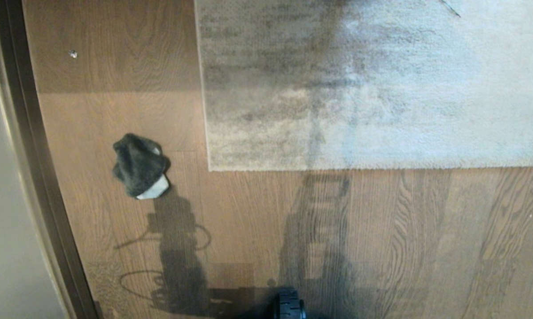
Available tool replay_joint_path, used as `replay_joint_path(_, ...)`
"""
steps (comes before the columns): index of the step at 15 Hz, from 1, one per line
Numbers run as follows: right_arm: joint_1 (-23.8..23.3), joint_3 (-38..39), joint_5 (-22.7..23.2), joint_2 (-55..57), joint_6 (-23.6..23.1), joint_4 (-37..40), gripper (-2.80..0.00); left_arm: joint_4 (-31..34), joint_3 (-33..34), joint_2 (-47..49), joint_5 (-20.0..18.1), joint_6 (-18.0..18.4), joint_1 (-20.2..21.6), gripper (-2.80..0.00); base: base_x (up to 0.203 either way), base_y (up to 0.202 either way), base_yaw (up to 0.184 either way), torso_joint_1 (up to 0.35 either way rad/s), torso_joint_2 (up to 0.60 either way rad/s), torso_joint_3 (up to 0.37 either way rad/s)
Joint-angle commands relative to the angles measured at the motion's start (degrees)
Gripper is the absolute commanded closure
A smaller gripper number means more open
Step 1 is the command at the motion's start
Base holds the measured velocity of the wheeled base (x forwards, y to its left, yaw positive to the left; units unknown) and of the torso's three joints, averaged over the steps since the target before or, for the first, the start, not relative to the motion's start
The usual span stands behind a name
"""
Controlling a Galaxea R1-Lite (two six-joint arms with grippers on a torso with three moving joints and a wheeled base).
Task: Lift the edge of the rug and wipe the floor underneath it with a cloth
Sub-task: Pick up the rag
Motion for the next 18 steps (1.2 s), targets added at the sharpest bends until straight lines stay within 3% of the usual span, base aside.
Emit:
replay_joint_path(1, 0.0, 0.0, 0.0, 0.0, 0.0, 0.0, 0.00, 0.0, 0.0, 0.0, 0.0, 0.0, 0.0, 0.00, 0.000, 0.000, 0.000, 0.000, 0.00, 0.000)
replay_joint_path(18, 0.0, 0.0, 0.0, 0.0, 0.0, 0.0, 0.00, 1.1, -0.4, 0.0, -0.1, -0.2, 0.0, 0.00, 0.000, 0.000, 0.000, 0.000, 0.00, 0.000)
